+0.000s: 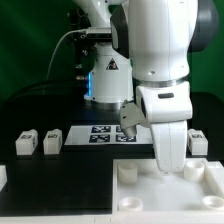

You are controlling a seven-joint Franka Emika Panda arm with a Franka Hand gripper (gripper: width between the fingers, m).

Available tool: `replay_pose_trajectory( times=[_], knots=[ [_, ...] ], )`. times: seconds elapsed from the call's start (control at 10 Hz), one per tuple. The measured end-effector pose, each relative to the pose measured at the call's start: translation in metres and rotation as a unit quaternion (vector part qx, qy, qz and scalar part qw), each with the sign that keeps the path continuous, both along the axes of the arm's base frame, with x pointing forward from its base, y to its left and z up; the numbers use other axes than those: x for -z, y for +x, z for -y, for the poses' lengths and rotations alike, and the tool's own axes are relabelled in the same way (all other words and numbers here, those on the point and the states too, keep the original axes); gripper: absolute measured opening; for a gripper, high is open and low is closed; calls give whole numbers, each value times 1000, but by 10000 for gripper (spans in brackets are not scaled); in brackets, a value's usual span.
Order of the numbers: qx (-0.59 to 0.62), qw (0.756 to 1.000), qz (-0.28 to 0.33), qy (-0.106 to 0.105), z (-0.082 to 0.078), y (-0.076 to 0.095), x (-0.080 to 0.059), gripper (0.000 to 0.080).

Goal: Assemble one leg

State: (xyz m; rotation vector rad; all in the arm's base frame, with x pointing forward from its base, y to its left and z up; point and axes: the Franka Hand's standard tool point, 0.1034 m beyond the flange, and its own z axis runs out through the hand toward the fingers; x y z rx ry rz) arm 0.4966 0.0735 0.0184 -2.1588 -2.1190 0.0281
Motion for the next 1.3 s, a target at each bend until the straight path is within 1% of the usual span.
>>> replay_pose_trajectory(
  times=[0.1,0.2,0.3,0.9,1.0,1.1,1.2,1.3],
  knots=[
    [0,1000,0,0,0,0,0,598],
    [0,1000,0,0,0,0,0,640],
    [0,1000,0,0,0,0,0,647],
    [5,1000,0,0,1,0,0,649],
    [42,999,-3,-6,-4,1,-4,649],
    [69,998,-1,-8,-13,2,-13,649],
    [119,993,-3,-14,-26,1,-23,649],
    [207,978,-7,-20,-42,1,-31,649]
  ],
)
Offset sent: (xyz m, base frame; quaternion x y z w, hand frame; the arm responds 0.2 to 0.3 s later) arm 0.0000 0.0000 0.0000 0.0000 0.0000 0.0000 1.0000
